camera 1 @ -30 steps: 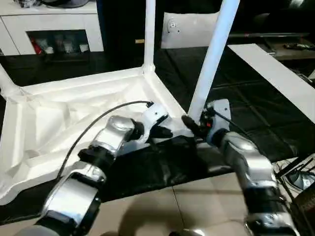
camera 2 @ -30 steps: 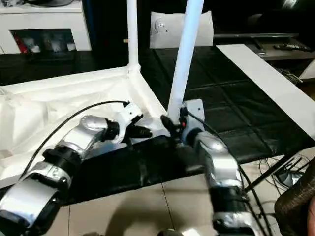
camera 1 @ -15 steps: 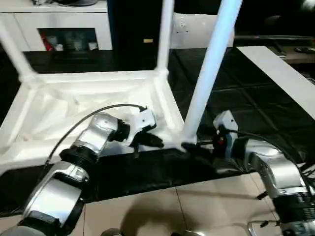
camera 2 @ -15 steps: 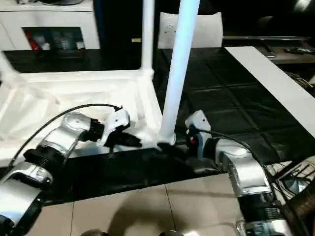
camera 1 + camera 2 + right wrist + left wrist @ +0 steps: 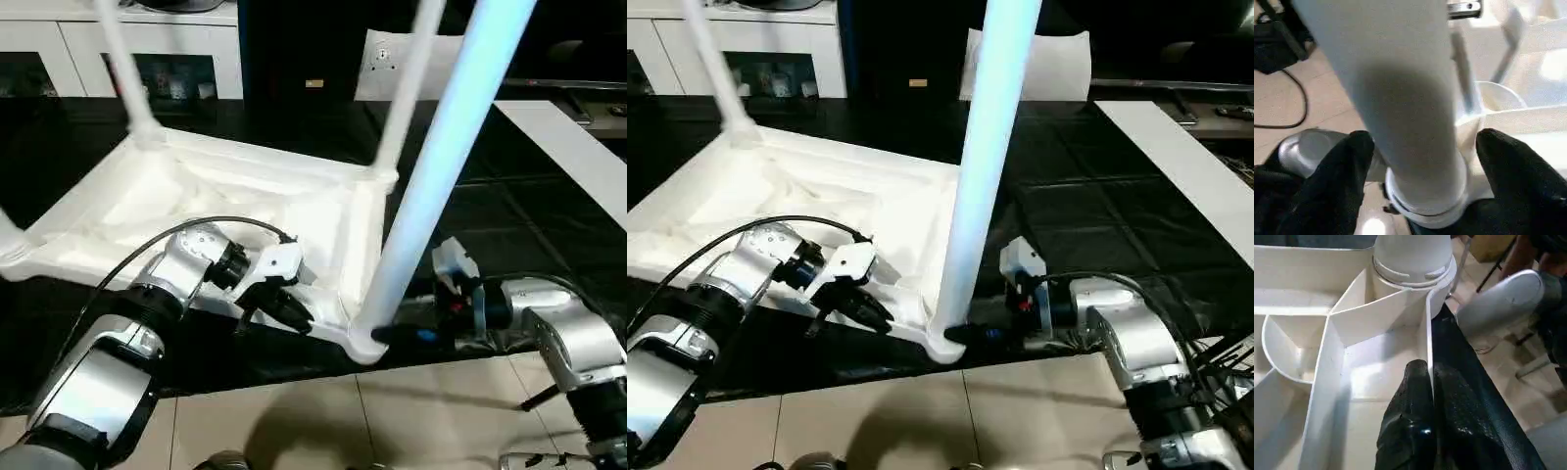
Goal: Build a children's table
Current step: Rotate leg to tighten
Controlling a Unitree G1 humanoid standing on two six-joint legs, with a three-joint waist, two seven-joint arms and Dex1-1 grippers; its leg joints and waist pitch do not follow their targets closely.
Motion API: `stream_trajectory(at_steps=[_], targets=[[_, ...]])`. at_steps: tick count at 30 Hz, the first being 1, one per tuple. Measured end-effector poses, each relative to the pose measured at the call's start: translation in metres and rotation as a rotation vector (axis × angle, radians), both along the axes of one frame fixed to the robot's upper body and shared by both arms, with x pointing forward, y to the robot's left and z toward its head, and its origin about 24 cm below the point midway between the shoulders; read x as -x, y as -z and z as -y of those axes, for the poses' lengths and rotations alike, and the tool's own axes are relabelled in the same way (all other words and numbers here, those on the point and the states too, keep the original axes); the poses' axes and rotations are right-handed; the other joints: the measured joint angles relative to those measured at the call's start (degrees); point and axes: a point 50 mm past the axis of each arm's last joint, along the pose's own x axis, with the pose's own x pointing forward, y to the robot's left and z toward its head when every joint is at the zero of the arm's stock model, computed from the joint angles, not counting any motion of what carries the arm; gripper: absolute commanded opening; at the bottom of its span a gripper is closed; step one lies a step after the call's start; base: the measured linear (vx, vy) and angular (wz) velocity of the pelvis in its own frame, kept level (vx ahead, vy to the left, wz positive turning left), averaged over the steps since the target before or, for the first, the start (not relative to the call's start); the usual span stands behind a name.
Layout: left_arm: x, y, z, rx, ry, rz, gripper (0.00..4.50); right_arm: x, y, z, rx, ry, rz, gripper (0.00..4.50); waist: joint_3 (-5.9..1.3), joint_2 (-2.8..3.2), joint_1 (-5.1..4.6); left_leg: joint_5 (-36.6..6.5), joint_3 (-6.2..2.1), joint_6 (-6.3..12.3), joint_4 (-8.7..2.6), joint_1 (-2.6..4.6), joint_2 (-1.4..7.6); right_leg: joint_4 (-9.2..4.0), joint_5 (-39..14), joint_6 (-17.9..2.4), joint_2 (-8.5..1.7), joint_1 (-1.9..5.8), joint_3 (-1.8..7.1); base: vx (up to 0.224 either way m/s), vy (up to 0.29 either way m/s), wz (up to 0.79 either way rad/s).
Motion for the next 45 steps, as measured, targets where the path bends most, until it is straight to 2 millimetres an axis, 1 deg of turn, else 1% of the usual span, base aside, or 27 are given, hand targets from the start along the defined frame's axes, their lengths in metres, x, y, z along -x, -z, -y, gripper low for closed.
stream_trajectory(at_steps=[3,5,7,8,9,11,13,19,21,23,26,27,30,32,34,37,38,39,42,43,44,45], targets=[[-0.001,-0.001,0.001,-0.009,0.011,0.005,0.0,0.001,-0.001,-0.001,-0.007,-0.022,-0.012,3.18,0.01,-0.02,0.01,0.0,0.0,0.0,0.01,-0.02,0.0,0.0,0.0,0.0,0.0,0.0,0.0,0.0,0.0,0.0],[-0.001,-0.002,0.001,-0.01,0.014,0.005,0.0,0.0,-0.002,-0.002,-0.009,-0.033,-0.013,2.95,0.01,-0.02,0.02,0.0,0.0,0.0,0.01,-0.02,0.0,0.0,0.0,0.0,0.0,0.0,-0.01,0.0,0.0,0.0],[0.0,-0.001,0.002,-0.008,0.017,0.003,0.0,-0.001,-0.004,-0.002,-0.008,-0.036,-0.013,2.83,0.01,-0.03,0.06,0.0,0.0,0.0,0.0,-0.03,0.0,0.0,0.0,0.0,0.0,-0.01,-0.01,0.0,0.0,0.0],[0.0,-0.001,0.002,-0.007,0.019,0.003,0.0,-0.002,-0.004,-0.002,-0.007,-0.04,-0.012,2.62,0.01,-0.03,0.08,0.0,0.0,0.0,0.01,-0.04,0.0,0.0,0.0,0.0,0.0,-0.01,-0.02,0.0,0.0,0.0],[0.0,-0.001,0.001,-0.007,0.02,0.004,0.0,-0.003,-0.005,-0.003,-0.005,-0.046,-0.01,2.53,0.01,-0.03,0.08,0.0,0.0,0.0,0.0,-0.04,0.0,0.0,0.0,0.0,0.0,-0.01,-0.02,0.0,0.0,0.0],[0.0,-0.001,0.001,-0.005,0.025,0.005,0.0,-0.003,-0.005,-0.003,-0.004,-0.046,-0.011,2.47,0.01,-0.03,0.11,0.0,-0.01,0.0,0.01,-0.06,0.0,-0.01,0.0,0.0,0.0,-0.01,-0.02,0.0,0.0,0.0],[0.0,-0.001,0.001,-0.006,0.027,0.005,0.0,-0.003,-0.005,-0.004,-0.002,-0.049,-0.009,2.2,0.01,-0.04,0.13,0.0,0.0,0.0,0.01,-0.06,0.0,-0.01,0.0,0.0,0.0,-0.01,-0.03,0.0,0.0,0.0],[0.0,-0.001,0.004,0.007,0.024,-0.004,0.0,-0.003,-0.005,-0.004,-0.004,-0.044,-0.009,2.07,0.01,-0.04,0.12,0.0,0.0,0.0,0.02,-0.06,0.0,-0.01,0.0,0.0,0.0,-0.01,-0.02,0.0,0.0,0.0],[-0.001,0.0,0.004,0.013,-0.01,-0.026,0.0,-0.003,-0.005,-0.004,-0.01,-0.016,-0.011,2.04,0.01,-0.04,0.16,0.0,-0.01,0.0,0.02,-0.05,0.0,0.0,0.0,0.0,0.0,0.0,-0.02,0.0,0.0,0.0],[-0.003,0.001,0.005,0.017,-0.059,-0.031,0.0,-0.001,-0.003,-0.005,-0.018,0.042,-0.006,2.04,0.01,-0.04,0.14,0.0,0.0,0.0,0.05,-0.03,0.01,0.04,0.0,0.0,-0.01,0.0,-0.02,0.0,0.0,0.0],[-0.007,0.004,0.009,0.027,-0.158,-0.018,0.0,-0.002,0.001,-0.005,-0.005,0.171,0.023,2.0,0.0,-0.03,-0.21,0.0,-0.01,-0.01,0.09,0.15,0.0,0.01,-0.1,0.3,-0.01,0.14,0.0,0.0,0.0,0.0],[-0.009,0.005,0.01,0.03,-0.207,-0.015,0.0,-0.004,0.002,-0.006,0.002,0.234,0.035,2.0,-0.01,-0.02,-0.61,0.0,-0.01,-0.01,0.09,0.29,-0.01,0.01,-0.2,0.3,0.0,0.27,0.01,0.0,0.0,0.0],[-0.015,0.008,0.014,0.046,-0.323,-0.008,0.0,-0.012,0.005,-0.01,0.009,0.395,0.057,1.96,-0.1,0.12,-1.74,0.0,-0.01,-0.01,0.1,0.33,-0.05,-0.08,-0.2,0.3,-0.01,0.35,0.04,0.0,0.0,0.0],[-0.02,0.011,0.022,0.061,-0.431,0.002,0.0,-0.02,0.008,-0.012,0.003,0.563,0.06,1.95,-0.13,0.15,-2.34,0.0,-0.01,-0.01,0.14,0.32,-0.06,-0.1,-0.2,0.3,-0.01,0.4,0.05,0.0,0.0,0.0],[-0.025,0.012,0.035,0.077,-0.538,0.012,0.0,-0.031,0.01,-0.017,-0.004,0.752,0.059,1.94,-0.21,0.29,-3.33,0.0,-0.02,-0.01,0.2,0.34,-0.1,-0.14,-0.2,0.3,-0.02,0.34,0.08,0.0,0.0,0.0],[-0.03,0.014,0.05,0.1,-0.676,0.032,0.0,-0.049,0.01,-0.03,-0.004,0.983,0.041,1.94,-0.22,0.32,-4.62,0.0,-0.04,-0.01,0.25,0.28,-0.1,-0.16,-0.2,0.3,-0.02,0.24,0.07,0.0,0.0,0.0],[-0.032,0.013,0.053,0.102,-0.705,0.042,0.0,-0.054,0.008,-0.033,0.005,1.029,0.045,1.94,-0.22,0.33,-4.83,0.0,-0.04,-0.01,0.24,0.22,-0.1,-0.16,-0.2,0.3,-0.02,0.18,0.07,0.0,0.0,0.0],[-0.033,0.014,0.057,0.109,-0.735,0.046,0.0,-0.058,0.008,-0.035,0.006,1.078,0.039,1.94,-0.22,0.33,-4.99,0.0,-0.04,0.0,0.23,0.21,-0.1,-0.16,-0.1,0.3,-0.01,0.17,0.07,0.0,0.0,0.0],[-0.035,0.013,0.06,0.12,-0.763,0.065,0.0,-0.065,0.005,-0.043,0.002,1.142,0.04,1.94,-0.21,0.31,-5.04,0.0,-0.04,-0.01,0.04,0.16,-0.09,-0.15,-0.1,0.3,0.03,0.09,0.06,0.0,0.0,0.0],[-0.035,0.012,0.06,0.124,-0.763,0.072,0.0,-0.066,0.005,-0.044,0.0,1.15,0.046,2.28,-0.21,0.31,-4.96,0.0,-0.04,-0.01,-0.06,0.15,-0.09,-0.15,-0.1,0.3,0.03,0.06,0.06,0.0,0.0,0.0],[-0.035,0.012,0.06,0.127,-0.763,0.079,0.0,-0.066,0.004,-0.045,-0.003,1.158,0.05,2.49,-0.21,0.31,-4.86,0.0,-0.04,-0.01,-0.17,0.15,-0.09,-0.14,0.0,0.1,0.04,0.05,0.06,0.0,0.0,0.0],[-0.036,0.011,0.059,0.129,-0.754,0.1,0.0,-0.067,0.004,-0.046,-0.005,1.159,0.057,2.49,-0.21,0.31,-4.75,0.0,-0.03,-0.01,-0.28,0.14,-0.09,-0.14,0.0,0.1,0.06,0.0,0.06,0.0,0.0,0.0]])
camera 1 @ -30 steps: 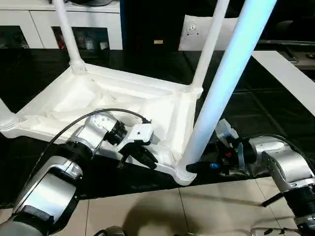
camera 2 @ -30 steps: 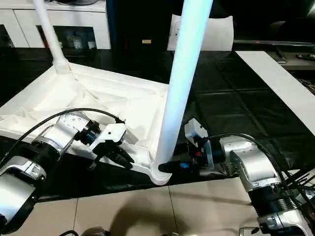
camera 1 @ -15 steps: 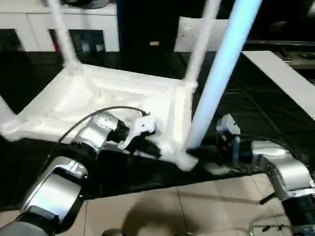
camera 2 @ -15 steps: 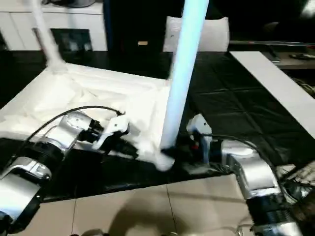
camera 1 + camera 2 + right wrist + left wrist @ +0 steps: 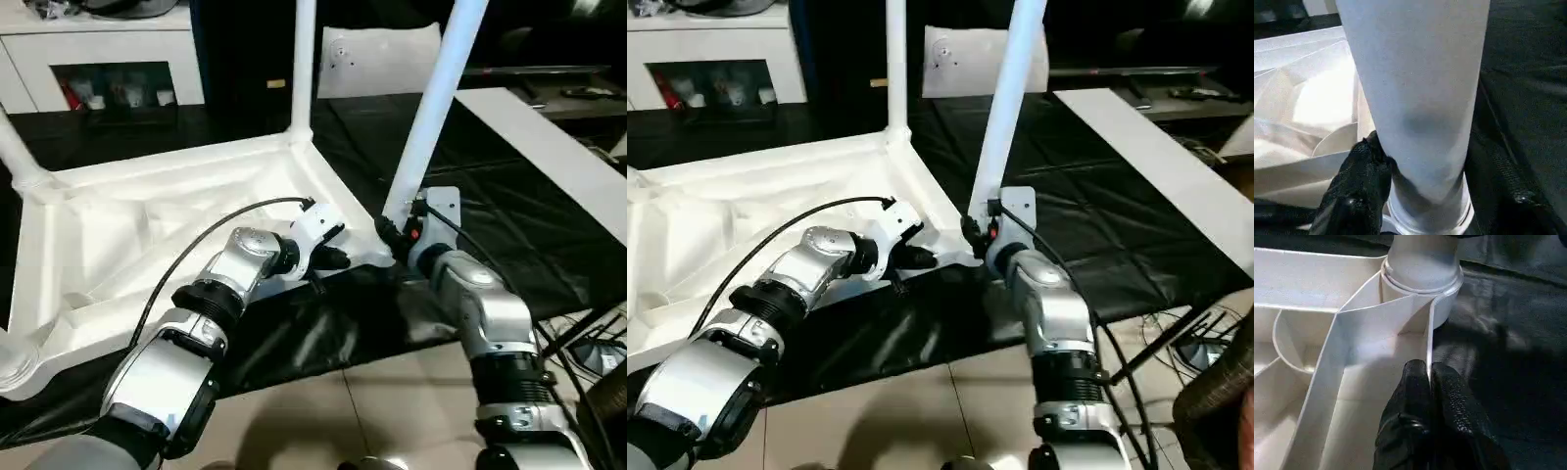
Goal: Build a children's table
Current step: Rotate leg to tighten
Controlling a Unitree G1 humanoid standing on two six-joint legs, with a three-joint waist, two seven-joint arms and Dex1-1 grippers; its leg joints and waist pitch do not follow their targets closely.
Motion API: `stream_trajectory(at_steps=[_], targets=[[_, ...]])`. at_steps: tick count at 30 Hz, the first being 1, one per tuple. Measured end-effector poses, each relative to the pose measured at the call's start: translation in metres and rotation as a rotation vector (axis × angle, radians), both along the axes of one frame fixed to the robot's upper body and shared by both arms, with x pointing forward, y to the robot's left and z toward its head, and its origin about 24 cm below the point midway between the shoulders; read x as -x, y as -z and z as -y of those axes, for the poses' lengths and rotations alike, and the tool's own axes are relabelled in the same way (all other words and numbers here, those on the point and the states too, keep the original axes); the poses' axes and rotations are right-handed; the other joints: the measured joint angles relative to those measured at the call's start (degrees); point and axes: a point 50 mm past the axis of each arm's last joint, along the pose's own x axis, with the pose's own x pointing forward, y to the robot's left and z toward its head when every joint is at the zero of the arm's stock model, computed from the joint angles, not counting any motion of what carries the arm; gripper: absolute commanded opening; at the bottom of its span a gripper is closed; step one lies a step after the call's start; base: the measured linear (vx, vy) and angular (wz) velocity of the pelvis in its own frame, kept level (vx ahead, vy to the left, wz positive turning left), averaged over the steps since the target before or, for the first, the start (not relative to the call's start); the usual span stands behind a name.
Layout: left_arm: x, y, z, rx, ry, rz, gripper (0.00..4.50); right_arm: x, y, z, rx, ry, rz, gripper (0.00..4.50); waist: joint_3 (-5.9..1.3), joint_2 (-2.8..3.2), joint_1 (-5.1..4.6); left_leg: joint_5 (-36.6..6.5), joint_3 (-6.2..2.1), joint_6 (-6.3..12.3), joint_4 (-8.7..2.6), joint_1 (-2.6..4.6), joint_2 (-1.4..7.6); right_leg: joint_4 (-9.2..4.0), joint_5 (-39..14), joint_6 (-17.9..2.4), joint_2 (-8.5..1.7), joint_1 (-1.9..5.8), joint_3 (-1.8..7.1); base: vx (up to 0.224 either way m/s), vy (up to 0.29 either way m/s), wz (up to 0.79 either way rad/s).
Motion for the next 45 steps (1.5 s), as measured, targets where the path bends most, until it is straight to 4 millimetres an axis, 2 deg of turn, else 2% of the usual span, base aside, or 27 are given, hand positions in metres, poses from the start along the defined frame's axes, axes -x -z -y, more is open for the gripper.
stream_trajectory(at_steps=[6,12,13,14,15,18,20,22,25,26,29,33,37,40,43,45], targets=[[-0.001,-0.004,-0.007,-0.026,0.05,0.065,0.0,0.0,-0.003,-0.007,-0.013,-0.009,0.024,3.05,0.01,0.0,-0.1,0.1,0.05,0.1,-0.06,-0.39,0.05,0.07,0.0,-0.1,0.05,-0.51,0.02,0.0,0.0,0.0],[0.003,-0.005,-0.024,-0.033,0.17,0.109,0.0,0.015,0.006,-0.011,-0.038,-0.062,0.031,3.49,0.12,-0.02,0.3,0.0,0.07,-0.02,-0.07,-0.5,0.11,0.08,0.0,-0.1,0.1,-0.6,0.01,0.0,0.0,0.0],[0.003,-0.006,-0.023,-0.034,0.194,0.118,0.0,0.02,0.007,-0.005,-0.033,-0.069,0.039,3.49,0.15,-0.07,0.77,0.0,0.05,-0.02,-0.04,-0.59,0.11,0.07,0.0,-0.1,0.08,-0.61,-0.01,0.0,0.0,0.0],[0.004,-0.007,-0.024,-0.035,0.219,0.125,0.0,0.028,0.008,0.002,-0.028,-0.094,0.049,3.72,0.17,-0.09,1.37,0.0,0.06,-0.01,-0.03,-0.64,0.1,0.03,0.0,-0.1,0.06,-0.61,-0.01,0.0,0.0,0.0],[0.005,-0.006,-0.027,-0.037,0.229,0.126,0.0,0.033,0.01,0.002,-0.035,-0.124,0.041,3.72,0.19,-0.12,1.56,0.0,0.07,0.02,0.04,-0.66,0.1,0.03,0.0,-0.1,0.04,-0.61,0.0,0.0,0.0,0.0],[0.005,-0.008,-0.03,-0.039,0.244,0.144,0.0,0.042,0.011,0.01,-0.031,-0.158,0.043,4.09,0.24,-0.08,1.83,0.0,0.08,0.03,0.17,-0.77,0.06,0.08,0.1,-0.1,-0.03,-0.67,0.0,0.0,0.0,0.0],[0.005,-0.009,-0.029,-0.035,0.262,0.159,0.0,0.052,0.008,0.019,-0.013,-0.19,0.07,4.18,0.24,-0.08,2.19,0.0,0.08,0.03,0.18,-0.77,0.04,0.07,0.1,-0.1,-0.07,-0.64,0.01,0.0,0.0,0.0],[0.005,-0.01,-0.03,-0.026,0.258,0.167,0.0,0.056,0.004,0.027,-0.005,-0.192,0.087,4.42,0.24,-0.07,2.07,0.0,0.07,0.02,0.2,-0.75,0.04,0.09,0.1,-0.1,-0.06,-0.65,0.01,0.0,0.0,0.0],[0.005,-0.01,-0.032,-0.005,0.255,0.162,0.0,0.062,-0.002,0.03,-0.002,-0.211,0.116,4.47,0.22,-0.02,2.08,0.0,0.07,0.01,0.17,-0.68,0.05,0.12,0.1,-0.1,-0.05,-0.62,0.01,0.0,0.0,0.0],[0.006,-0.01,-0.033,0.01,0.249,0.157,0.44,0.064,-0.003,0.031,0.004,-0.219,0.121,4.5,0.2,0.03,2.05,0.0,0.07,0.01,0.17,-0.68,0.05,0.12,0.1,-0.1,-0.05,-0.61,0.02,0.0,0.0,0.0],[0.009,-0.016,-0.032,0.166,0.206,0.175,0.65,0.072,-0.004,0.035,0.019,-0.245,0.12,4.5,0.21,-0.11,2.26,0.0,0.04,0.02,0.2,-0.73,0.06,0.1,0.1,-0.1,-0.05,-0.61,-0.01,0.0,0.0,0.0],[0.012,-0.028,-0.033,0.278,0.181,0.192,0.98,0.08,-0.013,0.023,-0.014,-0.321,0.157,4.5,0.19,-0.06,1.71,0.0,0.08,0.01,0.19,-0.67,0.07,0.11,0.1,-0.1,-0.02,-0.43,0.01,0.0,0.0,0.0],[0.023,-0.017,-0.047,0.296,0.119,0.161,1.28,0.083,-0.017,0.015,-0.014,-0.362,0.176,4.5,0.18,0.02,1.12,0.0,0.04,-0.02,0.17,-0.6,0.09,0.11,0.0,0.2,0.03,-0.38,0.01,0.0,0.0,0.0],[0.034,-0.008,-0.067,0.284,0.023,0.124,1.61,0.084,-0.018,0.005,-0.047,-0.408,0.18,4.5,0.17,0.05,0.81,0.0,0.01,-0.04,0.19,-0.52,0.13,0.13,0.0,0.2,0.08,-0.42,0.0,0.0,0.0,0.0],[0.044,-0.011,-0.085,0.275,-0.04,0.12,1.86,0.083,-0.024,-0.006,-0.077,-0.443,0.208,4.5,0.18,0.09,0.79,0.0,0.01,-0.06,0.2,-0.37,0.14,0.12,0.0,0.2,0.09,-0.4,0.03,0.0,0.0,0.0],[0.056,-0.013,-0.098,0.264,-0.072,0.107,1.96,0.08,-0.031,-0.011,-0.089,-0.454,0.237,4.5,0.15,0.15,0.23,0.0,0.02,-0.07,0.17,-0.29,0.14,0.14,0.0,0.2,0.11,-0.36,0.05,0.0,0.0,0.0]])
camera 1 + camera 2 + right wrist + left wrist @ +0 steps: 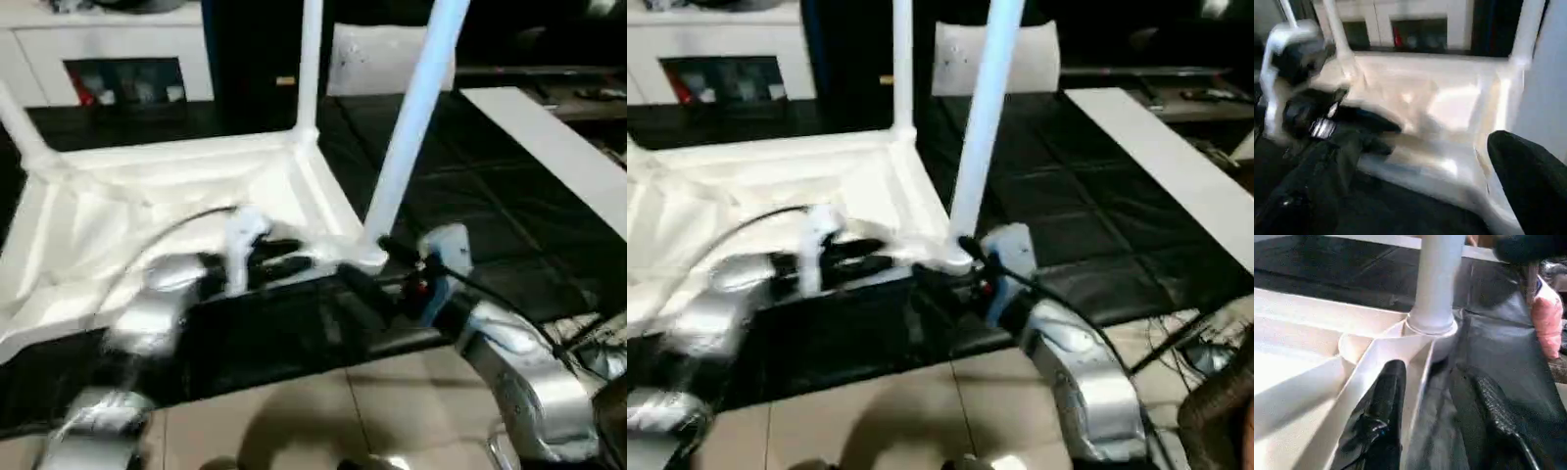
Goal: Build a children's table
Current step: Rotate leg to tighten
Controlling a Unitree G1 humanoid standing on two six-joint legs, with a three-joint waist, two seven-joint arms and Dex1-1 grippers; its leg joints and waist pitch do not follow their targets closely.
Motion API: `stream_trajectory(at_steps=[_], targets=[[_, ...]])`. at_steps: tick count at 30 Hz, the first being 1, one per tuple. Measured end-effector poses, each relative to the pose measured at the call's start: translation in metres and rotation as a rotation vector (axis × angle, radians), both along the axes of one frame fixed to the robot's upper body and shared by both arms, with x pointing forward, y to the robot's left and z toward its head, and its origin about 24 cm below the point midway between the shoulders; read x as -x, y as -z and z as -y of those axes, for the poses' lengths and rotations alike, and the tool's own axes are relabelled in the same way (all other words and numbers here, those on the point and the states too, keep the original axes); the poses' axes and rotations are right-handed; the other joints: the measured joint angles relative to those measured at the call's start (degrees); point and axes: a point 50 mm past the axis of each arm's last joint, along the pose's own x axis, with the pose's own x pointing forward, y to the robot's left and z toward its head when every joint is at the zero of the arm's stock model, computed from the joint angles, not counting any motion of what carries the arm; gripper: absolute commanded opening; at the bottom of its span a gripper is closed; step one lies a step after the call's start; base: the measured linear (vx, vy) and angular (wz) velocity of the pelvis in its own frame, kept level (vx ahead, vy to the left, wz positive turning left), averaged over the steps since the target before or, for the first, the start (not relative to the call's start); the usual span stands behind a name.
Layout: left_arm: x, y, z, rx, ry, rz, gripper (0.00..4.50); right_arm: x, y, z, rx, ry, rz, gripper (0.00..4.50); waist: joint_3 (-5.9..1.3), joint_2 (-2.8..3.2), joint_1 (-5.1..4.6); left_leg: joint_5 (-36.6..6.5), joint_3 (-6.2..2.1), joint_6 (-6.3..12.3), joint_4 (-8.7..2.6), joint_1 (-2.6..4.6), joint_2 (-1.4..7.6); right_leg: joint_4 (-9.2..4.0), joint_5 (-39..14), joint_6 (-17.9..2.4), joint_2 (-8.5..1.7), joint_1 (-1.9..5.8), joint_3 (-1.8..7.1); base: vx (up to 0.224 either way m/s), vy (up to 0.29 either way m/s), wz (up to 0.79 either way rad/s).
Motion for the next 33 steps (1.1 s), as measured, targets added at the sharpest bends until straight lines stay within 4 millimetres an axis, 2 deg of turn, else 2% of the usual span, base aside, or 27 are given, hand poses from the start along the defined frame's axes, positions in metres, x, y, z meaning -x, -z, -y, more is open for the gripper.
stream_trajectory(at_steps=[2,3,4,6,7,10,12,14,20,26,30,33], targets=[[0.012,0.001,-0.011,-0.017,-0.019,-0.034,2.18,-0.005,-0.003,-0.003,-0.008,0.002,0.008,4.5,0.0,0.0,-0.12,0.0,0.0,0.0,-0.01,0.0,0.01,-0.01,0.0,0.0,0.04,-0.01,0.01,0.0,0.0,0.0],[0.014,0.002,-0.013,-0.017,-0.025,-0.048,2.18,-0.005,-0.003,-0.003,-0.007,0.008,0.007,4.5,0.01,0.01,0.12,0.0,-0.02,-0.01,0.0,-0.05,0.01,-0.02,0.0,0.0,0.03,0.0,-0.01,0.0,0.0,0.0],[0.019,0.003,-0.017,-0.024,-0.035,-0.06,2.4,-0.007,-0.003,-0.006,-0.013,0.001,0.003,4.5,0.01,0.01,0.22,0.0,0.0,-0.01,-0.01,-0.04,0.01,-0.02,0.0,0.1,0.03,-0.02,0.0,0.0,0.0,0.0],[0.043,0.005,-0.032,-0.094,-0.022,-0.123,2.52,-0.019,-0.008,-0.013,-0.031,0.0,0.008,4.5,0.03,0.05,-0.64,0.0,0.0,-0.12,-0.01,-0.08,0.0,-0.01,0.0,0.0,0.1,0.0,0.1,0.0,0.0,0.0],[0.045,0.007,-0.033,-0.095,-0.021,-0.14,2.62,-0.021,-0.01,-0.011,-0.029,0.015,0.012,4.5,0.04,0.06,-0.51,0.0,-0.04,-0.13,-0.02,0.15,-0.01,-0.01,0.0,0.0,0.12,0.03,0.1,0.0,0.0,0.0],[0.065,0.008,-0.04,-0.127,-0.009,-0.221,2.84,-0.035,-0.014,-0.018,-0.038,0.02,0.008,4.5,0.12,0.18,-0.34,0.0,-0.09,-0.19,0.0,0.18,0.07,0.0,0.0,0.0,0.36,0.01,0.24,0.0,0.0,0.0],[0.07,0.004,-0.041,-0.152,-0.001,-0.238,2.97,-0.04,-0.015,-0.023,-0.04,0.009,-0.003,4.5,0.13,0.2,-0.08,0.0,-0.15,-0.22,-0.01,0.21,0.14,0.02,0.0,0.0,0.52,0.03,0.3,0.0,0.0,0.0],[0.076,0.005,-0.05,-0.242,-0.024,-0.267,3.16,-0.053,-0.015,-0.033,-0.029,-0.003,-0.026,4.5,0.24,0.43,-0.29,0.1,-0.29,-0.31,0.0,0.25,0.18,0.01,0.1,-0.1,0.71,0.05,0.35,0.0,0.0,0.0],[0.068,0.008,-0.062,-0.367,-0.21,-0.252,3.62,-0.075,-0.008,-0.046,-0.057,0.093,-0.097,4.5,0.42,0.79,-0.17,0.1,-0.34,-0.34,0.02,0.28,0.18,0.03,0.1,-0.2,0.75,0.1,0.37,0.0,0.0,0.0],[0.064,0.009,-0.062,-0.388,-0.289,-0.222,3.62,-0.099,-0.007,-0.032,-0.083,0.307,-0.123,4.5,0.42,0.8,0.39,0.1,-0.36,-0.34,0.18,0.28,0.14,0.02,0.1,-0.2,0.75,0.31,0.43,0.0,0.0,0.0],[0.057,0.006,-0.057,-0.382,-0.311,-0.16,3.62,-0.115,-0.006,0.003,-0.04,0.477,-0.11,4.5,0.42,0.8,1.46,0.1,-0.32,-0.34,0.24,0.17,0.12,0.02,0.1,-0.2,0.75,0.38,0.42,0.0,0.0,0.0],[0.053,0.005,-0.057,-0.387,-0.344,-0.125,3.62,-0.121,-0.007,0.031,-0.031,0.576,-0.097,4.5,0.43,0.82,1.81,0.1,-0.3,-0.34,0.24,0.08,0.12,0.04,0.1,-0.1,0.75,0.38,0.39,0.0,0.0,0.0]])
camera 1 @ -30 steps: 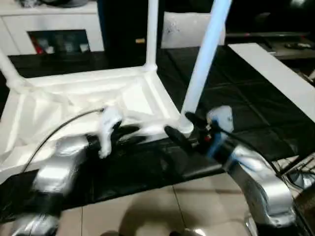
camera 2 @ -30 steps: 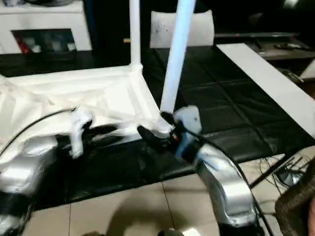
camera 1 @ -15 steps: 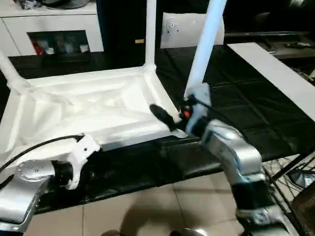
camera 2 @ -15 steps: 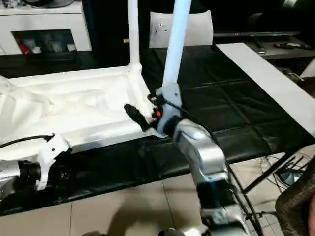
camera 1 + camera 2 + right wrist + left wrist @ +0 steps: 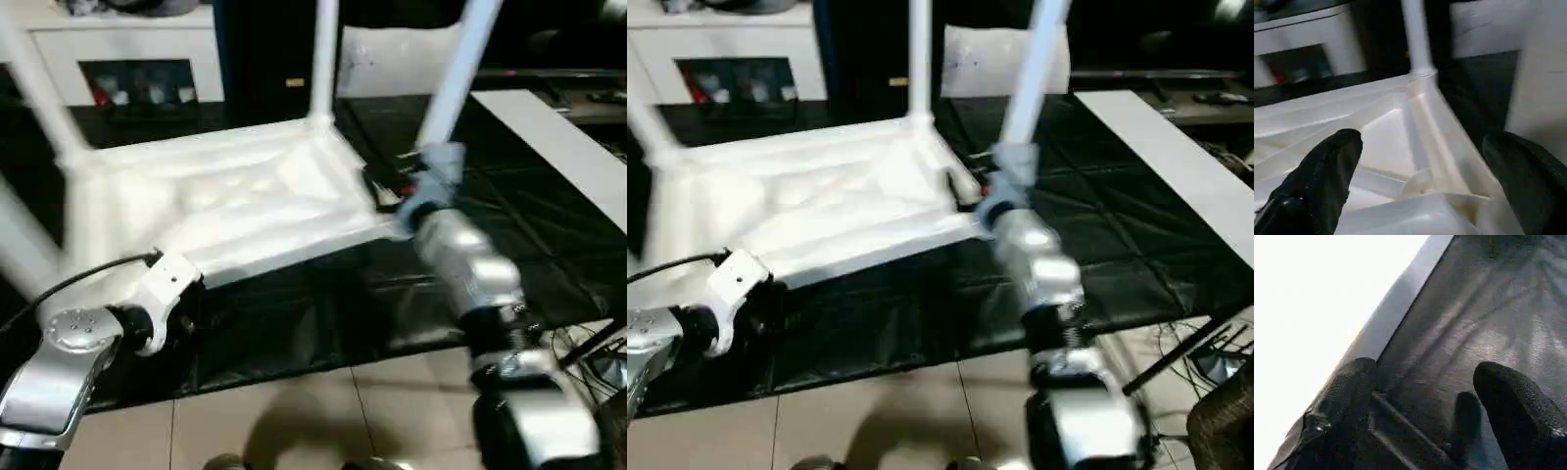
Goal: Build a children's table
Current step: Rotate leg to tighten, then rotate table base
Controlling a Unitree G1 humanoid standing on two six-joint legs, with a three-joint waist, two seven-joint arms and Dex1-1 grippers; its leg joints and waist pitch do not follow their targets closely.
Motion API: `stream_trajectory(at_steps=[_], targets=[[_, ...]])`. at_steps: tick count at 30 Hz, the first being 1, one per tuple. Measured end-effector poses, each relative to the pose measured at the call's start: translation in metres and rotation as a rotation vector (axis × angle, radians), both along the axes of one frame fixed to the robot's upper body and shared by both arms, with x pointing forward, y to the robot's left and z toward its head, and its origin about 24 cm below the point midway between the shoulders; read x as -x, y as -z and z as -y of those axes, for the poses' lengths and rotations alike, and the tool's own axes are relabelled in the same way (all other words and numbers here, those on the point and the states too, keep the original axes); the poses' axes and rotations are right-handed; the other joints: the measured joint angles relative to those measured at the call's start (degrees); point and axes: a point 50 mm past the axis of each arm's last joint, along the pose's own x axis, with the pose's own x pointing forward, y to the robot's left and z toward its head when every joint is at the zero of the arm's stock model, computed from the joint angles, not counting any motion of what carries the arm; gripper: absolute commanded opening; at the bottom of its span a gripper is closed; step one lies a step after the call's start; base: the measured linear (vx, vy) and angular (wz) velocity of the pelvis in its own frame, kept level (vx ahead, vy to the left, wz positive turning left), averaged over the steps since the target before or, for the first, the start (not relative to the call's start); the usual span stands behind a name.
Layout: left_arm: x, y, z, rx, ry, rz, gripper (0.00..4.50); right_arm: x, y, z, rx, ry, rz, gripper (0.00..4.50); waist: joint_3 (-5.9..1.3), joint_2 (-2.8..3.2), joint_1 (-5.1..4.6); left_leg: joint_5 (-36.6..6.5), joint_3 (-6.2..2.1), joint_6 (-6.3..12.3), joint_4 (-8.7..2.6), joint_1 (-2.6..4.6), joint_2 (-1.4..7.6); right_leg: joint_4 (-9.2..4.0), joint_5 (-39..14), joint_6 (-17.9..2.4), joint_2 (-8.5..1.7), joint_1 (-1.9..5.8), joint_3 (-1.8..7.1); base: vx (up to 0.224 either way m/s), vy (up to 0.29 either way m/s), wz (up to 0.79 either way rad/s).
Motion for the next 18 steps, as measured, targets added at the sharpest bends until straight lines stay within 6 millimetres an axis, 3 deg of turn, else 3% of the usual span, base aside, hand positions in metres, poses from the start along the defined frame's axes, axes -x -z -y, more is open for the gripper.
stream_trajectory(at_steps=[3,6,9,12,15,18], targets=[[-0.003,0.001,-0.001,-0.009,-0.031,0.027,3.62,-0.002,-0.001,0.03,0.019,0.091,0.007,4.5,0.0,0.0,0.0,0.0,0.02,0.0,0.02,-0.03,0.0,0.0,0.0,0.0,0.0,0.0,0.0,0.0,0.0,0.0],[-0.005,0.002,0.004,0.018,-0.054,0.071,3.62,-0.001,-0.006,0.056,0.062,0.125,0.037,4.5,-0.02,0.06,-0.86,0.0,0.04,0.01,0.05,-0.04,0.02,0.0,0.0,0.0,0.04,-0.02,0.01,0.0,0.0,0.0],[-0.001,0.0,0.016,0.097,-0.059,0.105,3.75,0.004,-0.006,0.047,0.071,0.015,0.065,4.5,-0.05,0.09,-2.49,0.0,0.0,0.0,-0.03,-0.18,0.06,-0.01,0.0,0.0,0.19,-0.05,0.01,0.0,0.0,0.0],[0.017,0.008,0.016,0.129,-0.114,0.083,3.75,0.02,0.013,0.031,0.085,-0.129,0.04,4.5,-0.06,0.11,-3.41,-0.1,0.02,-0.09,-0.1,-0.23,0.11,0.02,-0.1,-0.2,0.26,-0.09,-0.09,0.0,0.0,0.0],[0.036,0.016,0.002,0.129,-0.253,0.081,3.75,0.045,0.034,0.012,0.025,-0.27,-0.038,4.5,-0.05,0.14,-3.43,-0.1,-0.02,-0.08,-0.09,-0.46,0.17,-0.03,-0.2,-0.2,0.28,-0.24,-0.17,0.0,0.0,0.0],[0.051,0.018,-0.005,0.13,-0.36,0.111,3.75,0.063,0.038,-0.004,-0.036,-0.391,-0.056,4.5,-0.05,0.15,-3.25,-0.1,-0.03,-0.05,0.08,-0.55,0.2,-0.08,-0.1,-0.1,0.21,-0.39,-0.14,0.0,0.0,0.0]])
